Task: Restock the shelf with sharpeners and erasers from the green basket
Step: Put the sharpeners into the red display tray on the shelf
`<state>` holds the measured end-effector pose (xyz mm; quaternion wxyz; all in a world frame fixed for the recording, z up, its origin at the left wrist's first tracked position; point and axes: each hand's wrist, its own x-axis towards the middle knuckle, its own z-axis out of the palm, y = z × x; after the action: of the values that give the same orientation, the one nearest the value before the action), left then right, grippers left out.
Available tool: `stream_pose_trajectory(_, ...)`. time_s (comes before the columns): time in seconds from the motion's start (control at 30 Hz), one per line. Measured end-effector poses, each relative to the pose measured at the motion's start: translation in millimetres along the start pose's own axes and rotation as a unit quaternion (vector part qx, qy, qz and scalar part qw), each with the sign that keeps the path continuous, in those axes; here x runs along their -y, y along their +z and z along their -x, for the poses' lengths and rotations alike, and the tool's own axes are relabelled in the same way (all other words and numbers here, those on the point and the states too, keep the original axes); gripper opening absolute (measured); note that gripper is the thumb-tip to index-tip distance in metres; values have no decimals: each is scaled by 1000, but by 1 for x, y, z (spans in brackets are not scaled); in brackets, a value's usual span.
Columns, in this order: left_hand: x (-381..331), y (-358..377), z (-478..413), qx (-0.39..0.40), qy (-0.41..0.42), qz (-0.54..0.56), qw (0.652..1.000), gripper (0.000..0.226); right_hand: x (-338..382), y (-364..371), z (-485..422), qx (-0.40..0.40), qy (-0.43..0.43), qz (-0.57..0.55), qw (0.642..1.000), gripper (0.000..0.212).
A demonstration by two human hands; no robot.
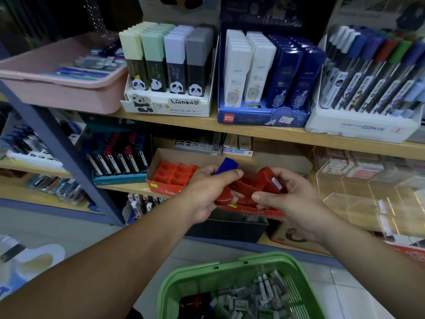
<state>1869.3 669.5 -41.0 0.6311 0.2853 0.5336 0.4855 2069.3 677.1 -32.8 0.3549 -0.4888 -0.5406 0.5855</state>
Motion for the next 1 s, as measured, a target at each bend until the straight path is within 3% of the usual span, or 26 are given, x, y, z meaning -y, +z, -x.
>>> stream_pose_trajectory(0.13, 3, -9, -3, -11, 22, -80, 996, 33, 4, 0, -2, -53, -2, 27, 998, 41)
stream_pose_trajectory(0.37, 1, -34, 7, -66, 37, -189, 979, 38, 0, 10, -35, -143, 16, 76, 987, 48)
stream_pose_trajectory(0.5, 3, -38, 7, -72, 52, -236, 968, 32, 0, 20, -63, -122, 3, 207, 971, 47)
stream_pose_trajectory(0.73, 1, -40, -2, -53, 19, -195, 979, 26, -4, 26, -86, -74, -53, 376, 922, 37)
stream_pose_trajectory(1.0, 6, -38, -6, -27, 21, -196, 980, 35, 2, 38, -104, -2, -112, 530, 841, 39)
